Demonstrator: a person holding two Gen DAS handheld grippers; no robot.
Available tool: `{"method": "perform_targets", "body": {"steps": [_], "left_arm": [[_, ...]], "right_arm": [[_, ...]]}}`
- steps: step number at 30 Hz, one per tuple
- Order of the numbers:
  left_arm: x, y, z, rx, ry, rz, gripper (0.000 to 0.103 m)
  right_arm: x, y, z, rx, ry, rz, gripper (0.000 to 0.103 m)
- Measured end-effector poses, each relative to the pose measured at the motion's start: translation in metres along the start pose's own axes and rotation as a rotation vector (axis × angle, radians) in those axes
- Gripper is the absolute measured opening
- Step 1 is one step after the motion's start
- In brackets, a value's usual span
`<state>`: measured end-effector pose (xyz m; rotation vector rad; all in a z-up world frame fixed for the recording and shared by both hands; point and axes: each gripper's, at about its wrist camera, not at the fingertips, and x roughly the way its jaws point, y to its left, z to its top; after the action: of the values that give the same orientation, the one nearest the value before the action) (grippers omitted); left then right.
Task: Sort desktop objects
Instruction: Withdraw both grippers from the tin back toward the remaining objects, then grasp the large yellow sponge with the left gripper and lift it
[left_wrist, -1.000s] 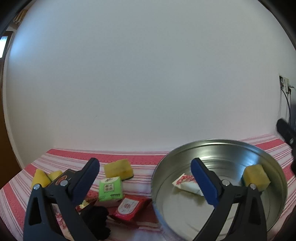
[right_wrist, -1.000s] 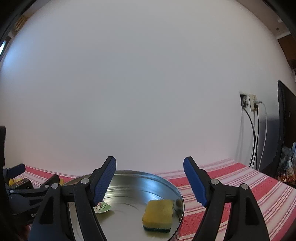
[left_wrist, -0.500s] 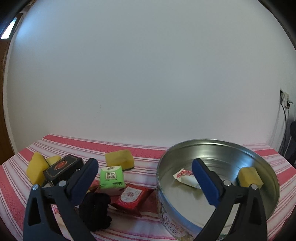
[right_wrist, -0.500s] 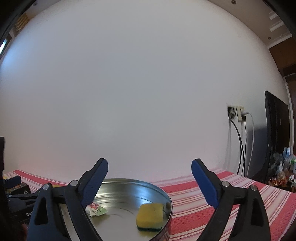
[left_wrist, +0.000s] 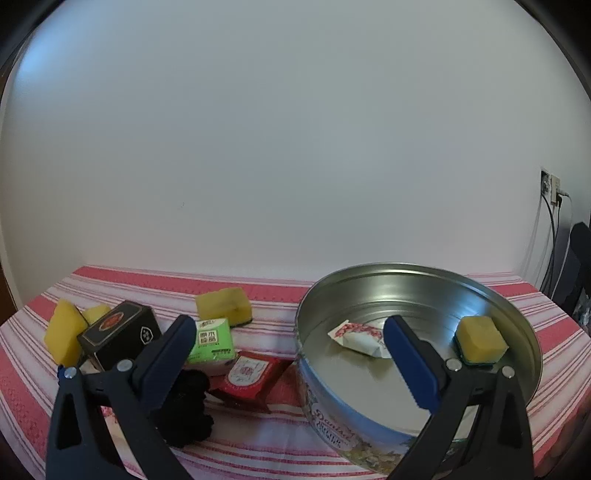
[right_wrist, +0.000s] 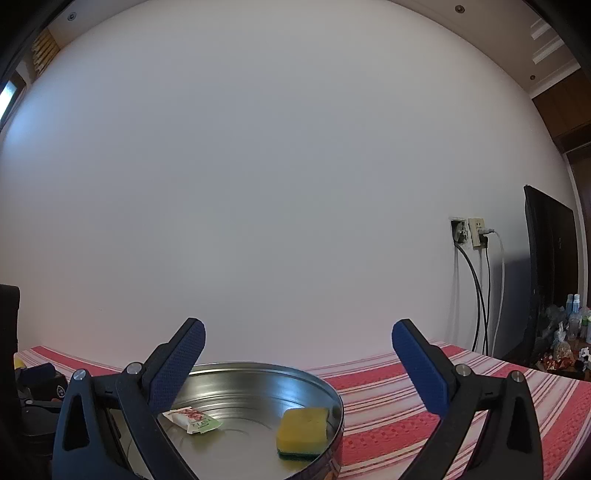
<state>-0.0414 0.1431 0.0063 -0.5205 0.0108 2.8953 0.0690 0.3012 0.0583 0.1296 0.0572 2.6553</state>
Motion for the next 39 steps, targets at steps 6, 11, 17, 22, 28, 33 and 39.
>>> {"method": "perform_targets", "body": {"steps": [6,11,17,22,28,33,39], "left_arm": [[-0.005,0.002,-0.002,-0.002,-0.001,0.013,0.102],[-0.007,0.009,-0.002,-0.021,0.014,0.012,0.102],[-0.008,0.031,-0.004,-0.081,0.06,0.011,0.102],[-0.013,0.045,-0.007,-0.074,0.082,-0.015,0.102],[-0.023,0.07,-0.009,-0.038,0.08,0.018,0.102],[-0.028,0.108,-0.008,-0.021,0.067,0.097,0.102],[-0.022,0.167,-0.002,-0.005,0.059,0.216,0.102]], "right_arm": [[-0.001,-0.003,0.001,-0.005,0.008,0.014,0.103],[-0.012,-0.013,0.004,0.026,-0.026,-0.003,0.102],[-0.009,-0.012,0.001,0.106,0.12,0.111,0.102],[-0.025,0.011,0.003,0.008,0.065,0.157,0.103],[-0.044,0.04,0.005,0.03,0.084,0.231,0.103],[-0.052,0.067,0.004,0.039,0.101,0.296,0.102],[-0.057,0.105,0.0,0.04,0.154,0.383,0.102]]}}
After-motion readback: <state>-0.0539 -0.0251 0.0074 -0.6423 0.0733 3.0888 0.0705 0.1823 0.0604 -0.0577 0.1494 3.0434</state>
